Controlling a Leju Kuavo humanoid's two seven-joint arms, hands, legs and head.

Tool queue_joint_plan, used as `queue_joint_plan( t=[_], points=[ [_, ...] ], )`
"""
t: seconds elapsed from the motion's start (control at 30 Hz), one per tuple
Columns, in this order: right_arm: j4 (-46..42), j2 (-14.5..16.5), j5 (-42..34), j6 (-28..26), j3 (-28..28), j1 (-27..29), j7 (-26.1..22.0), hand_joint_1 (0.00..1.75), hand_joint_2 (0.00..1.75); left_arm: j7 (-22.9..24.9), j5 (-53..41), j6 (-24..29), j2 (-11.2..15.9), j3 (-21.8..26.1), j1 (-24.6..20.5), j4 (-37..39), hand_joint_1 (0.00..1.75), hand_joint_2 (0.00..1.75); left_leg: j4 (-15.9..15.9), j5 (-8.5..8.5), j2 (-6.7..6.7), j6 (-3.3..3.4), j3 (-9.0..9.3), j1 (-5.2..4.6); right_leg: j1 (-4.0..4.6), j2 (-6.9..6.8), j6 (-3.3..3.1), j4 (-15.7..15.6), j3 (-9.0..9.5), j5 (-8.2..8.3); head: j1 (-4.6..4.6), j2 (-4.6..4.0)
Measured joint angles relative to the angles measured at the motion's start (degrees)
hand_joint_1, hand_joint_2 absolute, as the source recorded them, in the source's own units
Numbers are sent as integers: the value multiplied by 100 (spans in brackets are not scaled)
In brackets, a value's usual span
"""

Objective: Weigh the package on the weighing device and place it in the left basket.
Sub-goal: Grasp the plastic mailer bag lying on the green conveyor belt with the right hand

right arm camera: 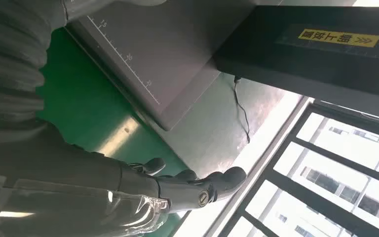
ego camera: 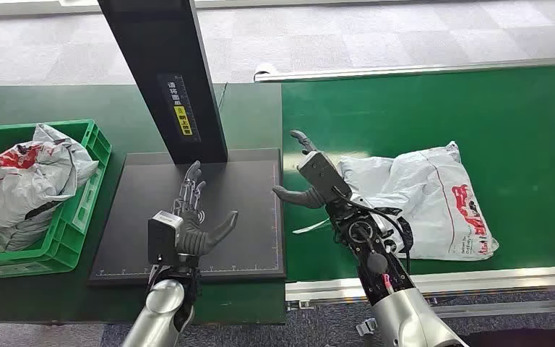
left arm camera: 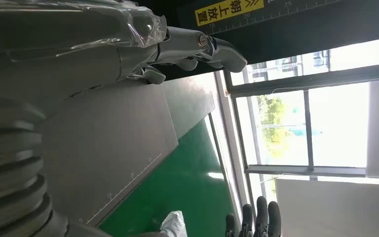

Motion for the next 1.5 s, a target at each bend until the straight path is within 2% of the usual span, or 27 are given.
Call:
queue_joint_plan(
  t=[0.1, 0.2, 0.4, 0.57, 0.8, 1.0, 1.23, 1.5],
  points=[
    [0, -2, 155, -169, -5, -4, 23, 0, 175, -4, -7, 0, 0, -2, 10, -4, 0, 175, 0, 0, 0, 0, 0, 0, 0, 0, 0, 0, 0, 0, 0, 0],
    [12, -19, 559, -609, -10, -23, 199, 0, 175, -6, -27, 4, 0, -4, 25, -16, 0, 175, 0, 0, 0, 0, 0, 0, 0, 0, 0, 0, 0, 0, 0, 0],
    [221, -129, 1905, -1528, -64, -180, 1013, 0, 175, 48, -132, 15, 0, 6, 60, -60, 0, 175, 0, 0, 0, 0, 0, 0, 0, 0, 0, 0, 0, 0, 0, 0],
    [415, -233, 2536, -1844, -190, -268, 1432, 0, 175, 82, -193, 7, -3, 31, 80, -88, 0, 175, 0, 0, 0, 0, 0, 0, 0, 0, 0, 0, -1, 0, -1, 0],
    [782, -362, 3391, -1756, -624, -327, 2198, 0, 175, 190, -299, -78, -34, 48, 84, -105, 0, 175, 0, 0, -1, 0, 0, 0, 0, 0, 0, 0, 0, 0, -1, 0],
    [1126, -433, 4006, -1269, -907, -350, 2795, 0, 175, 297, -351, -148, -85, 44, 65, -103, 0, 175, 1, 0, -1, 0, 0, -1, -1, -1, 1, -1, -1, 1, -1, 0],
    [1478, -472, 4442, -668, -1118, -432, 3094, 0, 175, 400, -402, -171, -129, 44, -12, -90, 0, 175, 1, 0, -1, 0, 0, 0, 0, 0, 1, -1, -1, 1, -1, 0],
    [1851, -468, 4732, -133, -1203, -523, 3116, 0, 175, 459, -433, -173, -157, 45, -36, -46, 0, 175, 1, 0, -1, 0, 0, 0, -1, 0, 1, -1, 0, 1, -1, 0]
  ],
)
